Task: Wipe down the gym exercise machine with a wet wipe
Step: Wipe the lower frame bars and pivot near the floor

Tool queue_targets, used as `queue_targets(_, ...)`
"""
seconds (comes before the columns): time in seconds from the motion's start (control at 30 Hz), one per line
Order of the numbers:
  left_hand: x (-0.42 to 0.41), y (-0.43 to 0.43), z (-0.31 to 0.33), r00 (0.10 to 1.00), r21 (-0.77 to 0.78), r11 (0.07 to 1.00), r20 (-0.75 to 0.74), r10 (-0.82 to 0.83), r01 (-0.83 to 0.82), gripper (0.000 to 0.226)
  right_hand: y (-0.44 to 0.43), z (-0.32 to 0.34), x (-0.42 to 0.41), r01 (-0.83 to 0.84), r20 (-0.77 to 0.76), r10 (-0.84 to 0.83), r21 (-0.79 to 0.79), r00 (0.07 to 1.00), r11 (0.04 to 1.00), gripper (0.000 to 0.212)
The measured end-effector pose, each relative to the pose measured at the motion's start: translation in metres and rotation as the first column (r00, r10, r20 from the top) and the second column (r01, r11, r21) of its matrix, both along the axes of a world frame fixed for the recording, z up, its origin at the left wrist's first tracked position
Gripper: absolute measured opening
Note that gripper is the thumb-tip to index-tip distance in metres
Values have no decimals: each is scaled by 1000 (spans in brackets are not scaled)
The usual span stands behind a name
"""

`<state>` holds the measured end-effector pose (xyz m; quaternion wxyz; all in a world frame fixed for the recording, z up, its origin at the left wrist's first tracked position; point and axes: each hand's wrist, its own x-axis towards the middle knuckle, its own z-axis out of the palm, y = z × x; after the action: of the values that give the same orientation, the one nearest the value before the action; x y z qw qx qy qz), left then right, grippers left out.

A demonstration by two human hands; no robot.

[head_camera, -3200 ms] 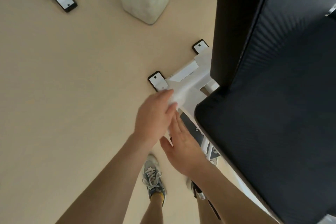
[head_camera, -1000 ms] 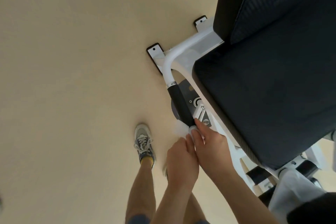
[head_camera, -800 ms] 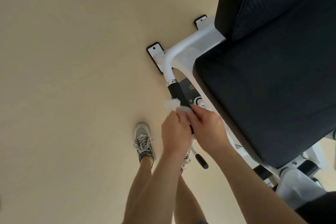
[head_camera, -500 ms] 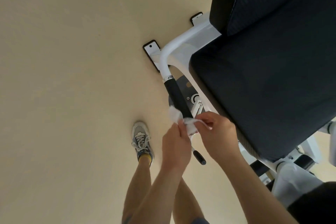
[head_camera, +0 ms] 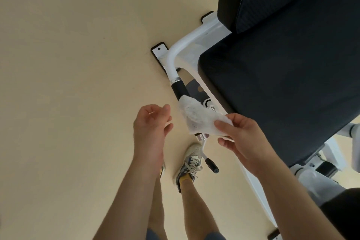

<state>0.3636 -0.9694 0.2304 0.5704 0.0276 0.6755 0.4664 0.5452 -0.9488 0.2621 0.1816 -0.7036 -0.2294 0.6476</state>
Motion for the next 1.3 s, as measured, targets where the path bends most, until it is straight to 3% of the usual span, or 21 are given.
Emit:
queue_targets(0.07, 6, 1, -4, 947, -49, 966, -192, -259, 254, 27, -6, 0, -4, -42, 33, 42, -21, 999, 999, 9)
queue_targets(0.13, 17, 3, -9, 858, -124, 893, -245, -451, 434, 43, -12, -2, -12, -50, 70, 53, -44, 996, 998, 17)
queue_targets(0.2, 26, 4, -13, 833, -154, 865, -235, -501, 477, 43, -18, -5, -18, -7, 99, 15, -83, 995, 996, 26)
queue_targets(0.3, 26, 8, -15, 730, -195, 846, -434, -529, 496, 26, -23, -4, -18, 50, 170, -37, -73, 985, 996, 30)
queue_targets(0.37, 20, 9, -14, 756, -140, 881, -465, -461, 452, 20, -26, -1, -17, 64, 137, -67, 20, 988, 998, 29)
queue_targets(0.43, 14, 12, -10, 855, -100, 926, -357, -375, 365, 20, -28, 4, -14, 174, -46, -171, 70, 984, 982, 27)
queue_targets(0.5, 7, 16, -9, 928, -54, 951, -211, -308, 304, 17, -28, 7, -13, 331, -232, -319, 13, 919, 943, 18)
queue_targets(0.57, 2, 21, -8, 929, -29, 950, -201, -311, 312, 15, -31, 7, -15, 403, -246, -404, -56, 881, 913, 9)
queue_targets(0.63, 0, 26, -9, 842, -28, 911, -371, -392, 412, 16, -36, 2, -20, 426, -125, -433, -81, 893, 901, 10)
queue_targets(0.77, 0, 42, -13, 462, -159, 749, -699, -545, 643, 24, -43, -8, -25, 245, 267, -226, -39, 937, 969, 16)
queue_targets(0.83, 0, 48, -15, 301, -246, 685, -761, -575, 686, 29, -48, -8, -27, 14, 525, -36, 46, 851, 999, 17)
queue_targets(0.9, 1, 50, -19, 226, -261, 638, -784, -578, 725, 33, -54, -3, -33, -354, 761, 84, 198, 644, 914, 31)
queue_targets(0.97, 2, 50, -21, 278, -202, 637, -773, -570, 744, 35, -52, -7, -46, -607, 794, 127, 340, 595, 719, 45)
queue_targets(1.1, -8, 50, -23, 483, -98, 755, -714, -508, 649, 26, -15, -44, -78, -852, 824, 360, 251, 438, 459, 60)
queue_targets(1.2, -19, 44, -21, 549, -68, 826, -716, -431, 560, 11, 25, -65, -92, -881, 784, 526, 54, 330, 471, 63)
queue_targets(1.3, -16, 36, -20, 543, -80, 800, -694, -472, 594, 12, 36, -66, -97, -830, 795, 511, -17, 327, 557, 52)
